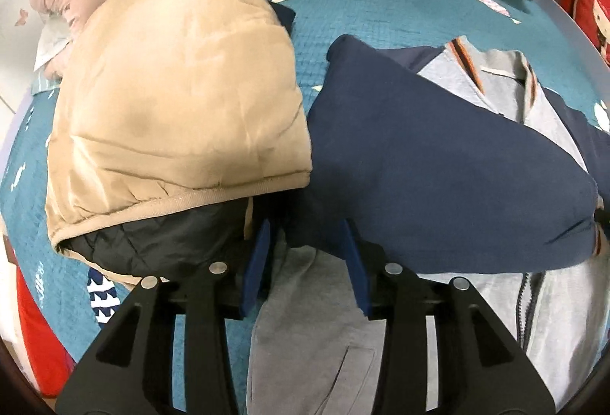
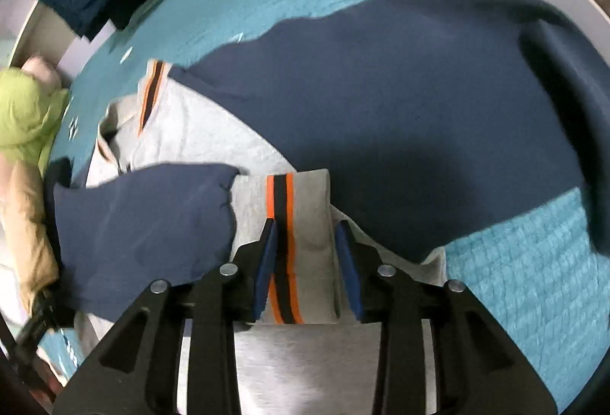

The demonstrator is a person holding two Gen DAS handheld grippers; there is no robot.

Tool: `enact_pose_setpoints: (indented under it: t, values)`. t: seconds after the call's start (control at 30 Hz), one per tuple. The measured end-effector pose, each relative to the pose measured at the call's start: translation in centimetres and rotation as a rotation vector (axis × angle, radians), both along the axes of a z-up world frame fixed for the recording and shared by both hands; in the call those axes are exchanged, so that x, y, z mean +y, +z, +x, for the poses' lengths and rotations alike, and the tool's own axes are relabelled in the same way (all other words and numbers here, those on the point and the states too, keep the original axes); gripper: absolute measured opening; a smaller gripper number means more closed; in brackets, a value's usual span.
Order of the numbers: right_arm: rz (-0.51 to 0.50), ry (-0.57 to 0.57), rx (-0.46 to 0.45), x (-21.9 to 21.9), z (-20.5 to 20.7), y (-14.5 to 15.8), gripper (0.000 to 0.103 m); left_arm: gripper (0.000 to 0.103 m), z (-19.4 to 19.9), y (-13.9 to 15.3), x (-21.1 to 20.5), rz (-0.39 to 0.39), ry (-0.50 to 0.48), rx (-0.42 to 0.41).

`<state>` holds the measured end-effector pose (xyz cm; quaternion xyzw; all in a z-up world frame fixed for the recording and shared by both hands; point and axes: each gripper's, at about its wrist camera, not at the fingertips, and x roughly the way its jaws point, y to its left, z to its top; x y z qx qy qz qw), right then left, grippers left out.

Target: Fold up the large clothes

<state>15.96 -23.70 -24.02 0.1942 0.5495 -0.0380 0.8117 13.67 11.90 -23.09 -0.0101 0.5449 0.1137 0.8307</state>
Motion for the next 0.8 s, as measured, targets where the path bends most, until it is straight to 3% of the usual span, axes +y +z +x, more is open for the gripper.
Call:
enact_pose_setpoints:
  t: [0.1,0.2,0.27,0.37,0.4,0.43,0.47,0.5,0.57,0.6,0.7,0.8]
  values:
    - [-0.006,0.030,-0.153,1.8,-0.7,3.8,0.028,0.040,-0.4,1.3,-1.0,-0.048,-0.052,-0.023]
    - [0.095,0.169,-0.209,5.5,0.0,5.1,0.028,0.040,0.6,2.0,-2.6,-0.123,-0.137,-0.067]
    - [0.094,0.248,-0.179,8.7,0.8,3.8,0.028,0.040,2.4,0.9,-3.6,-0.162,-0.177,-0.063]
    - [0.125,0.342,-0.081,11.5,1.8,-0.6,0.022,0.039,4.7,-2.5,-3.4,-0.192,-0.122,0.023]
    - [0.083,0.358,-0.035,11.6,1.8,-2.5,0.019,0.038,4.8,-4.0,-3.0,-0.176,-0.082,0.065]
    - [0.085,0.360,-0.055,11.0,1.7,-3.0,0.006,0.037,4.8,-4.8,-2.6,-0.177,-0.070,0.079]
    - [0.112,0.349,-0.062,10.3,1.5,-2.8,0.002,0.037,4.4,-4.9,-2.3,-0.191,-0.080,0.057]
    - [0.112,0.314,-0.039,9.4,1.3,-2.7,0.000,0.037,3.9,-4.7,-2.2,-0.155,-0.091,0.053]
    - [0.089,0.245,-0.017,6.9,0.4,-1.6,0.000,0.033,3.2,-4.3,-1.9,-0.095,-0.090,0.051]
    - [0.019,0.201,-0.023,5.6,-0.2,-0.7,0.000,0.028,2.9,-4.2,-1.5,-0.094,-0.081,0.050]
    - [0.101,0.163,-0.011,3.8,-0.6,-1.4,0.000,0.028,2.7,-4.6,-0.6,-0.142,-0.065,0.052]
    - [0.071,0.179,-0.038,5.0,0.1,-2.7,0.000,0.028,3.2,-5.7,-1.1,-0.096,-0.069,0.049]
